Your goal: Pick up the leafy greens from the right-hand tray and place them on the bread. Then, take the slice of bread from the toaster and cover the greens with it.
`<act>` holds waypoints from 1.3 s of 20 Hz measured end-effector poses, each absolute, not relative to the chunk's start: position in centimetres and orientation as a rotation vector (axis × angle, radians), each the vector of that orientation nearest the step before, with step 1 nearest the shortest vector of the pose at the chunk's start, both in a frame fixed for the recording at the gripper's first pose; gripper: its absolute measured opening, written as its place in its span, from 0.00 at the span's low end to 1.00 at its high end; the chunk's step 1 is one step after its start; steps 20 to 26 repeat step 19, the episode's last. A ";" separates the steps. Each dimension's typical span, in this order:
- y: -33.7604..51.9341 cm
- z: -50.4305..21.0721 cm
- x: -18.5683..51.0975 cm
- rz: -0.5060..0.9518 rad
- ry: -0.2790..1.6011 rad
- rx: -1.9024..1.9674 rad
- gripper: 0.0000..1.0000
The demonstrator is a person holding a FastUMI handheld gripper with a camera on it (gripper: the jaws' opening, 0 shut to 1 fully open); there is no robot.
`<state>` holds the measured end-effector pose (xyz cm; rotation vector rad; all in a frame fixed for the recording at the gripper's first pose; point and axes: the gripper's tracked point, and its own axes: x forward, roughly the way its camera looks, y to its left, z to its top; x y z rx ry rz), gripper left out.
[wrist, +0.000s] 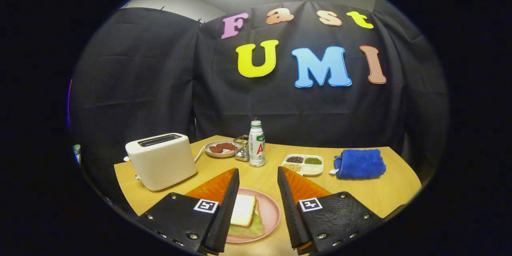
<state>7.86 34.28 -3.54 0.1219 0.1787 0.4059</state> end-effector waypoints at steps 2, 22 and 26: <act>31.0 -2.6 8.0 0.386 0.165 0.132 0.59; -0.8 -4.8 7.3 0.070 0.036 0.054 0.59; -0.8 -4.8 7.3 0.070 0.036 0.054 0.59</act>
